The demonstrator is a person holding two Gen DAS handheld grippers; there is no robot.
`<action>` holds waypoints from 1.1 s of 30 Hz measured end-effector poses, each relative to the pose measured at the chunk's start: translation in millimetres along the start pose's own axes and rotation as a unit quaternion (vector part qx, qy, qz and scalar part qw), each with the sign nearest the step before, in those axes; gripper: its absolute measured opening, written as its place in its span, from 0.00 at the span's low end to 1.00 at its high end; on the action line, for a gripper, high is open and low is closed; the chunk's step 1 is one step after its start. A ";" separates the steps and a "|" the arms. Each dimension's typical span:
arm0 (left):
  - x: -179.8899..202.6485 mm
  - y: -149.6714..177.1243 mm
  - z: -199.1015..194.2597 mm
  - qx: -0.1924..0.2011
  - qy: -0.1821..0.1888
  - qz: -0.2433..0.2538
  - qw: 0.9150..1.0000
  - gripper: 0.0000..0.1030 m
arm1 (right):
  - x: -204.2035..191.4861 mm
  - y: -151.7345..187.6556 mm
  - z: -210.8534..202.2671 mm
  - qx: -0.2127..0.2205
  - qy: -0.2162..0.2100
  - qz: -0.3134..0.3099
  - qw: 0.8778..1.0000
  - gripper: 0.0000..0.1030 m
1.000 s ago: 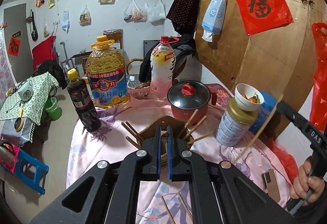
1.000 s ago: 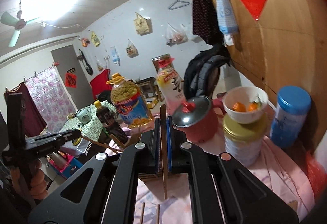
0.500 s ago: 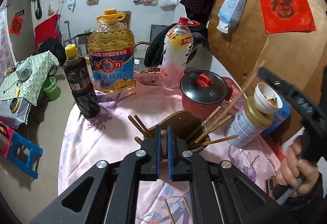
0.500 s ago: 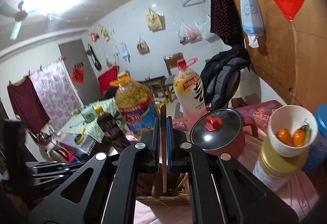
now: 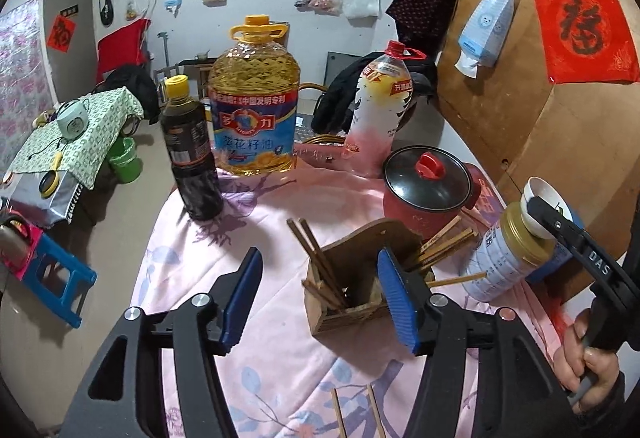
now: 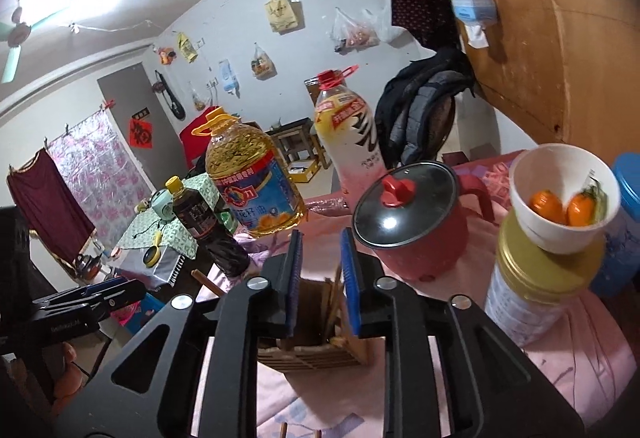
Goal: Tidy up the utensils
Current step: 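Open both tools to drop the chopsticks into the wooden holder, then move both open tools back down to the last two chopsticks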
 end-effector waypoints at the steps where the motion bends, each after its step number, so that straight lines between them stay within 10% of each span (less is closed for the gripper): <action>1: 0.1 2.0 -2.9 0.000 -0.003 0.000 1.000 0.59 | 1.4 0.7 -4.3 0.001 0.000 0.002 1.000 0.25; 22: 72.6 83.0 -138.1 0.019 -0.201 0.030 0.979 0.94 | 12.3 79.4 -84.5 -0.070 -0.080 0.004 0.994 0.41; 33: 82.2 130.7 -189.6 0.029 -0.193 0.014 0.981 0.94 | 16.5 142.6 -137.5 -0.076 -0.032 -0.025 0.996 0.45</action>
Point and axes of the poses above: each gripper's, at about its wrist camera, not at the fingertips, and z roughly the way its jaws point, x to its right, y to its underside, the point moved 7 cm from there along z, roughly the way its jaws point, and after that the axes turned 15 degrees about z, right-handed, at the moved point
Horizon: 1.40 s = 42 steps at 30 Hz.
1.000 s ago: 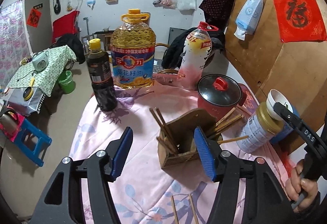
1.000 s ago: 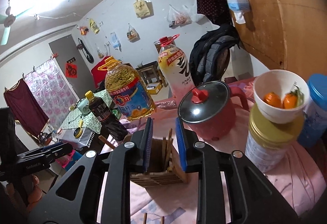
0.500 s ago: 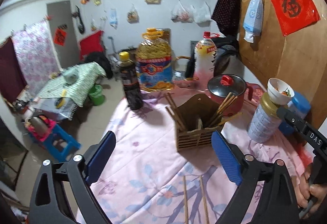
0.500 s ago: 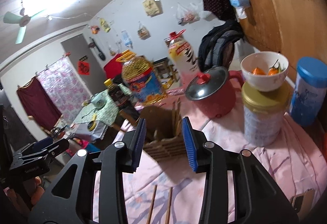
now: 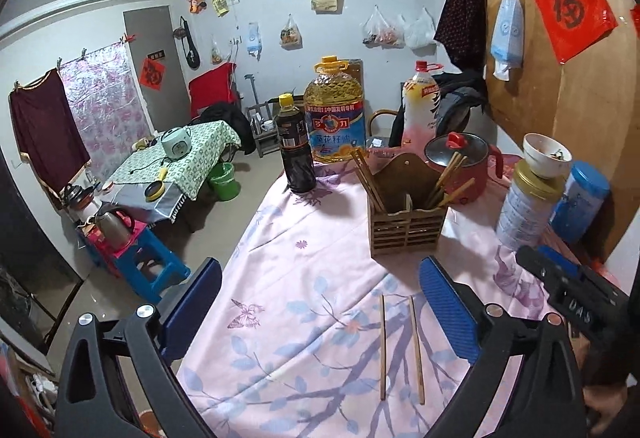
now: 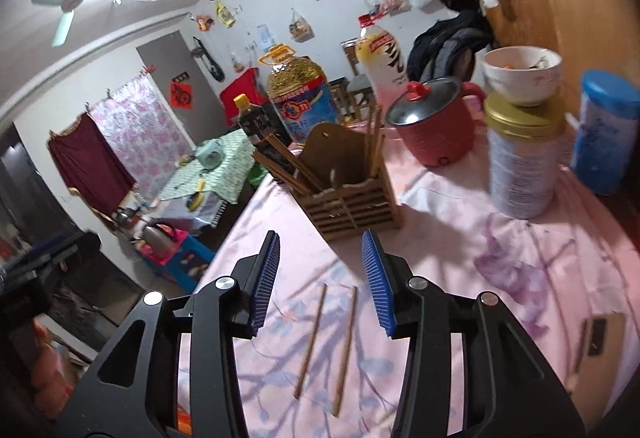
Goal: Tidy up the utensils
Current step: 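Move both open tools back down to the last two chopsticks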
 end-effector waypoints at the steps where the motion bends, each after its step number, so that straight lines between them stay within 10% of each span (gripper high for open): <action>1: -2.7 4.4 -6.3 0.003 -0.001 0.003 1.000 0.94 | -1.7 6.4 -4.3 0.000 0.004 0.002 1.000 0.46; 13: -49.6 71.6 -58.7 0.010 0.000 -0.005 1.000 0.94 | -49.2 105.2 -49.4 0.001 0.037 -0.014 0.999 0.70; 30: -74.7 112.2 -76.2 0.015 0.016 -0.010 1.000 0.94 | -39.4 169.7 -56.5 -0.003 0.116 -0.064 0.991 0.71; 42: -79.4 203.5 8.0 -0.137 0.000 -0.051 0.989 0.94 | 40.1 195.9 -1.3 -0.065 0.169 -0.137 0.974 0.56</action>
Point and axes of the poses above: each gripper's, at about its wrist camera, not at the fingertips, and z roughly the way its jaws point, x to its right, y to its underside, the point moved 7 cm from there along z, roughly the way its jaws point, and after that the axes turned 15 degrees about z, right-handed, at the moved point
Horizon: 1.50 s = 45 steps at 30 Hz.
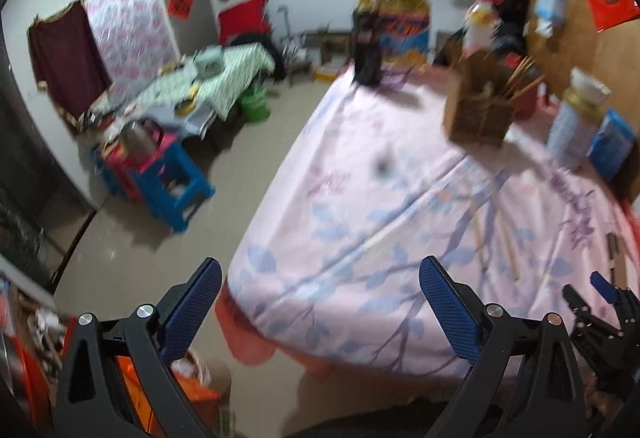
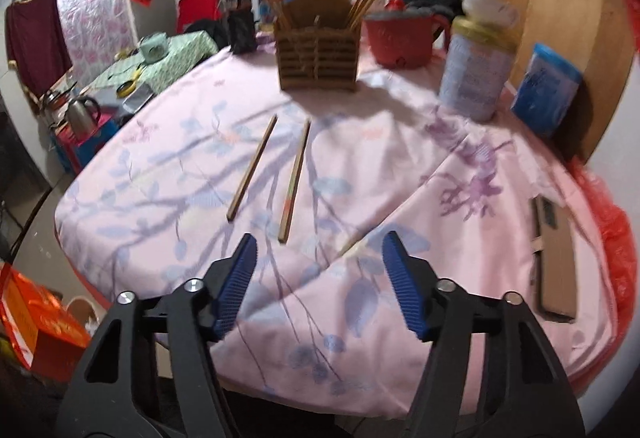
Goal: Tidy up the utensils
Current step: 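Move both open tools back down to the last two chopsticks, then close the right tool on the green-printed chopstick and lift it, then close the left tool on the last chopstick while the right tool holds its own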
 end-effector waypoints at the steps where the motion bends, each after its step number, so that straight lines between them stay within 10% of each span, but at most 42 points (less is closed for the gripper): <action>1: -0.3 4.1 5.6 -0.011 0.000 -0.001 1.000 0.94 | -2.1 4.1 7.9 -0.009 -0.004 -0.003 1.000 0.52; 18: 6.4 27.5 38.1 -0.087 -0.030 0.016 0.996 0.94 | -29.8 5.6 80.6 -0.053 -0.055 0.003 0.997 0.29; 23: 10.9 27.4 41.1 -0.090 -0.026 0.019 0.995 0.94 | -21.2 8.2 93.7 -0.060 -0.052 0.012 0.997 0.07; 35: 92.7 6.7 85.6 -0.068 0.083 0.058 0.992 0.94 | 35.1 5.7 82.7 -0.061 -0.003 0.034 0.998 0.06; 45: 179.7 -18.0 139.5 -0.059 0.185 0.095 0.976 0.62 | 60.9 4.8 79.1 -0.072 0.002 0.023 0.997 0.07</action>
Point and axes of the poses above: each gripper's, at about its wrist camera, not at the fingertips, and z roughly the way its jaws point, x to its right, y to its underside, the point moved 7 cm from there along z, roughly the way its jaws point, and after that the axes turned 15 degrees about z, right-handed, at the moved point
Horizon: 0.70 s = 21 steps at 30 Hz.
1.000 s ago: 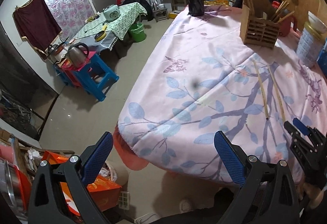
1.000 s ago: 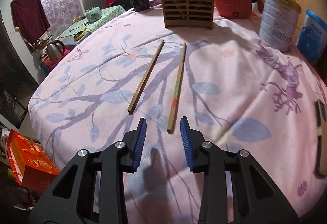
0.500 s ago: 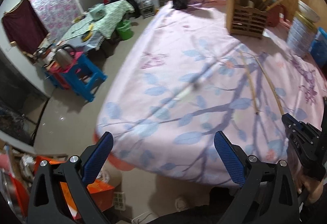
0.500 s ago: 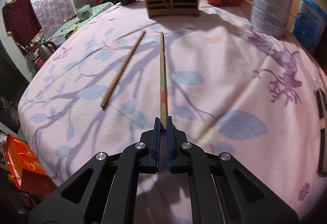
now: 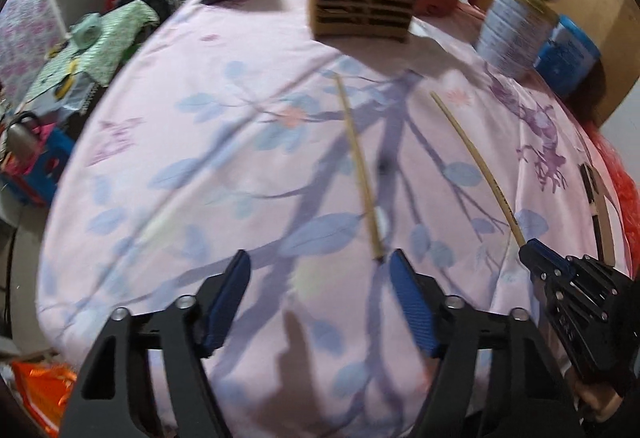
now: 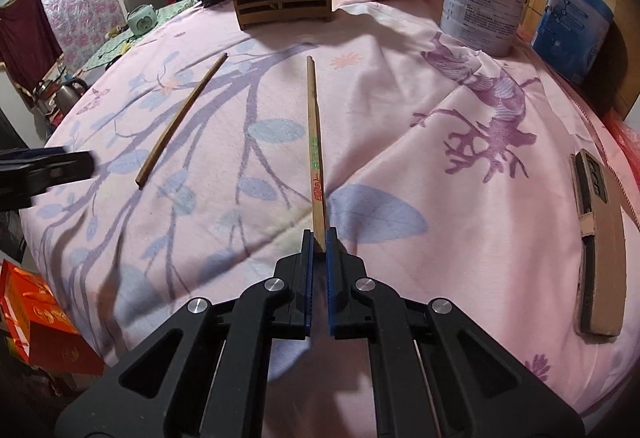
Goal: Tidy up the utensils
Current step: 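Close the left tool on the last chopstick while the right tool holds its own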
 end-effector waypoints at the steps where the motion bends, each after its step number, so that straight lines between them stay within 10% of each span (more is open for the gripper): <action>1: 4.3 -3.4 8.1 -0.004 0.008 0.003 1.000 0.59 | 0.9 -0.2 0.3 -0.002 -0.004 0.001 1.000 0.07; 10: 22.9 -13.4 34.8 -0.004 0.026 0.032 0.999 0.30 | 0.6 -0.7 1.4 -0.003 -0.012 -0.002 1.000 0.08; 12: 26.4 -14.4 35.1 0.002 0.025 0.043 0.999 0.08 | 0.2 -0.5 1.3 -0.002 -0.011 -0.002 1.000 0.08; 21: 16.8 -7.5 13.4 0.014 0.012 0.053 0.998 0.05 | 2.8 -4.4 -2.6 0.002 -0.027 0.028 0.999 0.12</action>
Point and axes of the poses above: each gripper's, at about its wrist camera, not at the fingertips, and z roughly the way its jaws point, x to its right, y to its underside, the point moved 7 cm from there along z, roughly the way its jaws point, and after that the axes turned 15 degrees about z, right-handed, at the moved point
